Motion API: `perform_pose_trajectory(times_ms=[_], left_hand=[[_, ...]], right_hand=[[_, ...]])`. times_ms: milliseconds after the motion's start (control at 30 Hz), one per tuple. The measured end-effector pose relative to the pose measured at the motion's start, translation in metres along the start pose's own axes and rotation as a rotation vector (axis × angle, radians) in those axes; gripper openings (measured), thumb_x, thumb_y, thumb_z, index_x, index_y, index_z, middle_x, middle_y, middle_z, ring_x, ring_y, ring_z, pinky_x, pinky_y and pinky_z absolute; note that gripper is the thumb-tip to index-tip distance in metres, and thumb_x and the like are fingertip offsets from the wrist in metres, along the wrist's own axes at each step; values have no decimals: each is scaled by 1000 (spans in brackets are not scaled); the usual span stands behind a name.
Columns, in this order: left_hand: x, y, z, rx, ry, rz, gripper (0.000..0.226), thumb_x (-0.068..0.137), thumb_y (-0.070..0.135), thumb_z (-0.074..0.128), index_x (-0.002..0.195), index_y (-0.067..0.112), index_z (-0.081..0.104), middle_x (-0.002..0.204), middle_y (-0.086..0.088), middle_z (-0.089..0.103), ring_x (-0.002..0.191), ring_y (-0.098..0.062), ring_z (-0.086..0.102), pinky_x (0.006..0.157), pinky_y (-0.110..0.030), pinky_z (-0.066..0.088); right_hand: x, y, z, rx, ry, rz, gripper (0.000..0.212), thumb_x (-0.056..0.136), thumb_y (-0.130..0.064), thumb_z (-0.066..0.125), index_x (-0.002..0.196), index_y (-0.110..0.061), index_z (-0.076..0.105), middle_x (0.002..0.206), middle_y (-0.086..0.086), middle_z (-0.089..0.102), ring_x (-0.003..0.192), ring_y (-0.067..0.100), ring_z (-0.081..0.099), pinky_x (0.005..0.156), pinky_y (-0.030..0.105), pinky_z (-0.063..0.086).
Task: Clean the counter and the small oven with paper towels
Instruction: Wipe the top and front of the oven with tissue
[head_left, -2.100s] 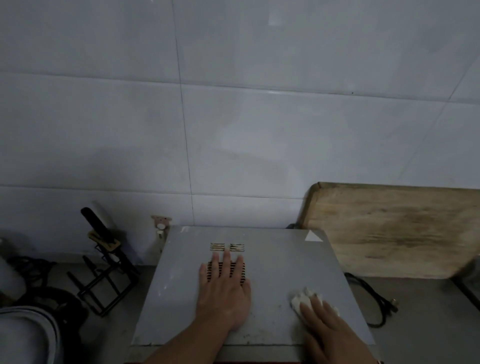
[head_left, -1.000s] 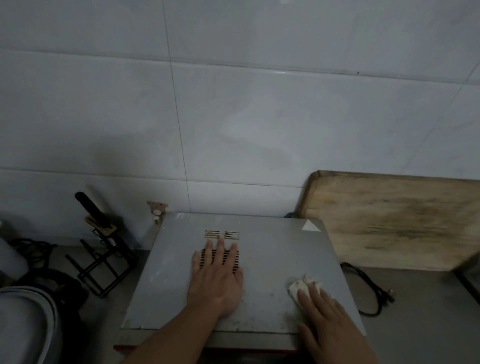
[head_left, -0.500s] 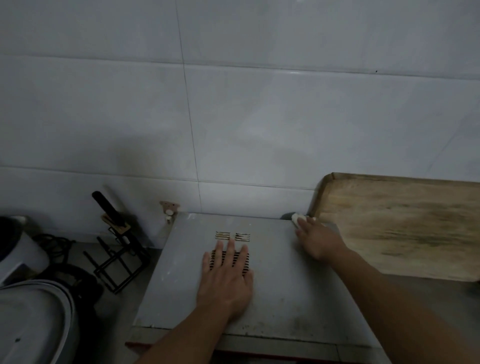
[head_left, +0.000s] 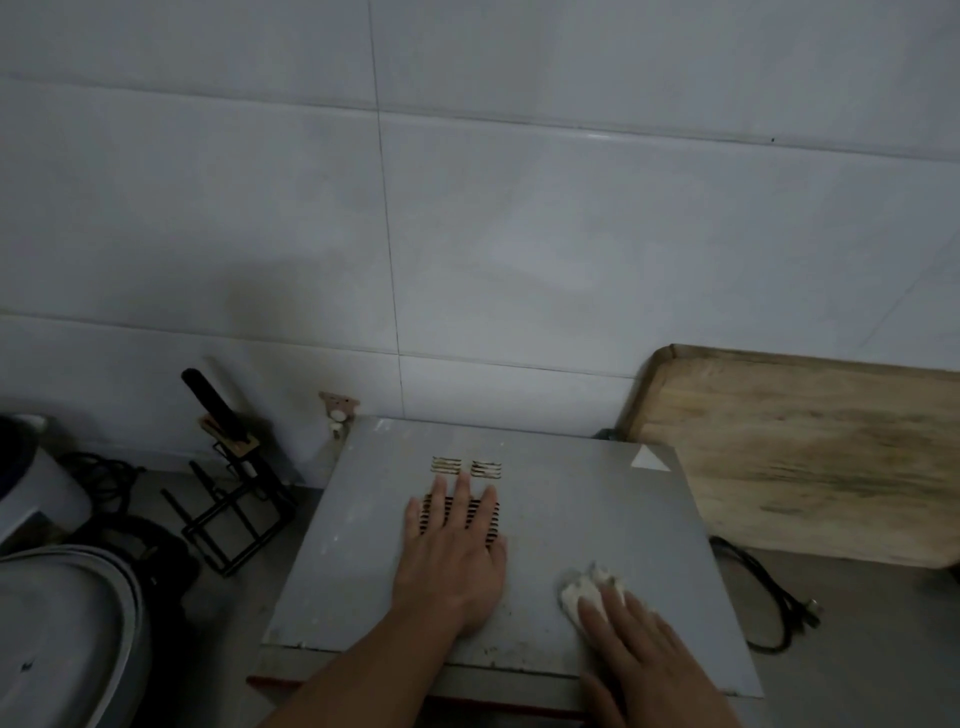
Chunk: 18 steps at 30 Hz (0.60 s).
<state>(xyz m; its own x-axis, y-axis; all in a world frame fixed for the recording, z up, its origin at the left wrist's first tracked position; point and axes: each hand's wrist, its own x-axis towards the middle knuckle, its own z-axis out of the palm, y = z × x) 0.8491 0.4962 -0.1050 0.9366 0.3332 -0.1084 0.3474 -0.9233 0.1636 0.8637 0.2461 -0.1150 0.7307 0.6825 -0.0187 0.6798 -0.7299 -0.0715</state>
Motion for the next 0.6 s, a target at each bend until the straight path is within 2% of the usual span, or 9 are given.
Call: perform_pose_trajectory(times_ms=[33, 133, 167, 233, 300, 333, 400, 467, 600], left_hand=[[0, 0, 0, 2, -3, 0, 63, 101, 55, 10, 157, 37, -13, 165, 3, -24, 151, -23, -24, 121, -52, -10], [0, 2, -1, 6, -6, 1, 63, 101, 55, 9, 157, 36, -13, 165, 3, -22, 151, -23, -23, 122, -52, -9], [0, 2, -2, 9, -5, 0, 63, 100, 55, 9, 157, 37, -12, 165, 3, -22, 151, -23, -23, 122, -52, -9], [-1, 2, -3, 10, -11, -3, 63, 101, 55, 9, 157, 37, -13, 165, 4, -23, 151, -22, -24, 122, -52, -9], [-1, 2, -3, 7, -11, -5, 63, 101, 55, 9, 157, 38, -13, 165, 4, -24, 151, -22, -24, 122, -51, -10], [-1, 2, -3, 5, -10, -6, 63, 101, 55, 9, 157, 38, -13, 164, 4, -24, 151, -22, -24, 122, -51, -10], [-1, 1, -3, 1, -14, -5, 63, 101, 55, 9, 157, 37, -13, 164, 4, -24, 151, -22, -24, 122, -51, -10], [-1, 1, -1, -5, -17, -1, 63, 101, 55, 10, 157, 37, -13, 165, 3, -23, 151, -22, -24, 122, -51, -10], [0, -1, 1, -14, 3, 4, 64, 100, 55, 11, 158, 36, -10, 166, 3, -20, 151, -22, -23, 122, -52, -9]], right_hand=[[-5, 2, 0, -16, 3, -10, 64, 98, -62, 17, 153, -32, 28, 134, 1, 62, 112, 20, 67, 95, 26, 33], [7, 12, -15, 66, 22, 44, 58, 100, -57, 15, 133, -34, 57, 128, -1, 66, 107, 18, 69, 86, 24, 51], [17, 16, -21, 74, 20, 79, 56, 100, -55, 21, 130, -30, 61, 132, 1, 64, 112, 20, 67, 87, 29, 54], [44, 26, -30, 51, 39, 150, 57, 97, -51, 28, 145, -28, 45, 151, 4, 46, 135, 22, 49, 104, 37, 43], [79, 50, -33, 44, -18, 219, 64, 97, -54, 21, 156, -28, 19, 163, 6, 21, 148, 24, 24, 118, 39, 26], [99, 63, -34, 51, -33, 255, 68, 95, -57, 15, 156, -27, 15, 163, 7, 18, 149, 26, 21, 119, 39, 24], [137, 87, -40, 97, -27, 324, 70, 93, -59, 13, 155, -26, 19, 161, 10, 23, 146, 30, 25, 117, 40, 28], [164, 103, -44, 135, -58, 368, 58, 100, -48, 25, 152, -24, 25, 158, 12, 29, 143, 31, 31, 113, 40, 29], [173, 107, -45, 140, -35, 377, 52, 102, -40, 31, 151, -22, 28, 155, 15, 33, 141, 33, 33, 111, 41, 31]])
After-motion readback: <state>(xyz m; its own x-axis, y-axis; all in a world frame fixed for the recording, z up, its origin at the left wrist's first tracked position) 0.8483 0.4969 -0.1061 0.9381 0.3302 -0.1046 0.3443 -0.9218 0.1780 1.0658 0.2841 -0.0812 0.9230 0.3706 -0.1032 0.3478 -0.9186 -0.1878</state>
